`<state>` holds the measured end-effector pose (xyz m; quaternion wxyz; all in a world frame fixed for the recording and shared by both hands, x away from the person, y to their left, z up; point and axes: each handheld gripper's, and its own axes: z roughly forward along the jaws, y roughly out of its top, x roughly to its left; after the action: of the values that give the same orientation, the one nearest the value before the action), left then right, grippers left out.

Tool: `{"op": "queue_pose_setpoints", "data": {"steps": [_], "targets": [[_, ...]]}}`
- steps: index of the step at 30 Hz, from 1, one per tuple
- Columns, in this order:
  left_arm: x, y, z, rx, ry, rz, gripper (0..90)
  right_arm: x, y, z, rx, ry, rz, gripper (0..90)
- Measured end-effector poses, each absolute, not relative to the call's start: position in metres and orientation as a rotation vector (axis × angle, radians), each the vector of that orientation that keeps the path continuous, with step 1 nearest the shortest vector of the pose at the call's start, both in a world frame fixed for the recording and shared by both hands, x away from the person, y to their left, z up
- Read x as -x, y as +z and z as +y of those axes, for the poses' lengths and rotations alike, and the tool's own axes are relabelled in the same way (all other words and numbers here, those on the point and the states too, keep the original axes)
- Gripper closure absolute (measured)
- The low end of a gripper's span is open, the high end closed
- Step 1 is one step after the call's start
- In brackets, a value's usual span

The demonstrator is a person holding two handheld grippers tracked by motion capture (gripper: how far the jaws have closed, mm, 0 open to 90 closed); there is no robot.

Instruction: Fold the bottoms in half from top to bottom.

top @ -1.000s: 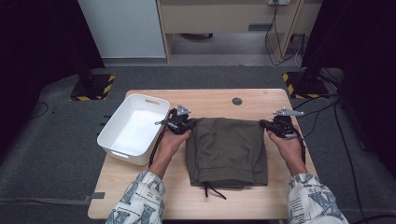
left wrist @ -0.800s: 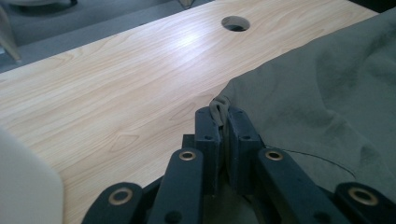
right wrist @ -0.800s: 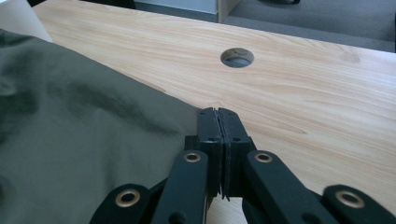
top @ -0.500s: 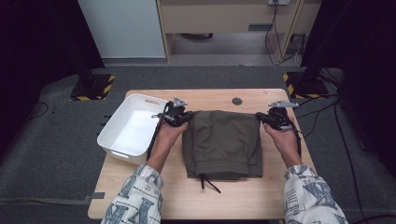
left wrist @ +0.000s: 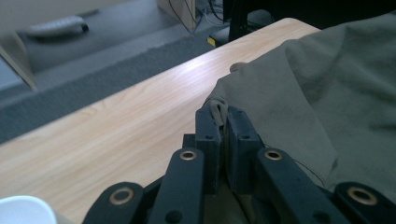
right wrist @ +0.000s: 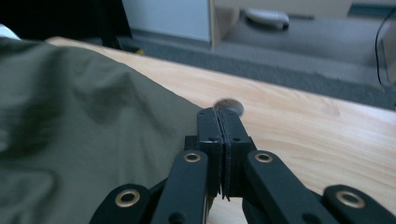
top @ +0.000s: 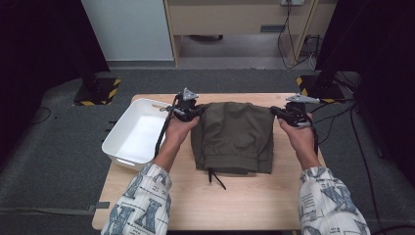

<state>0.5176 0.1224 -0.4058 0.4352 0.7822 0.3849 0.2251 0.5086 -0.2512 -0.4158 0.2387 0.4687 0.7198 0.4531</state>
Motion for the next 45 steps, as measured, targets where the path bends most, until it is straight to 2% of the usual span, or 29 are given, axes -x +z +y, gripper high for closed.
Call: {"op": "queue_pose_setpoints", "data": {"steps": [5, 14, 30, 45], "targets": [[-0.491, -0.412, 0.126, -1.927, 0.557, 0.899, 84.4, -0.479, -0.421, -0.25, -1.207, 1.26, 1.975, 89.1], [-0.48, -0.436, 0.144, -1.913, 0.556, 0.938, 85.2, -0.461, -0.445, -0.256, -1.2, 1.278, 2.015, 89.3], [-0.472, -0.443, 0.143, -1.925, 0.561, 0.927, 85.1, -0.458, -0.463, -0.254, -1.222, 1.323, 2.086, 88.4], [-0.469, -0.448, 0.146, -1.914, 0.57, 0.954, 85.1, -0.454, -0.459, -0.257, -1.216, 1.311, 2.061, 89.1]]}}
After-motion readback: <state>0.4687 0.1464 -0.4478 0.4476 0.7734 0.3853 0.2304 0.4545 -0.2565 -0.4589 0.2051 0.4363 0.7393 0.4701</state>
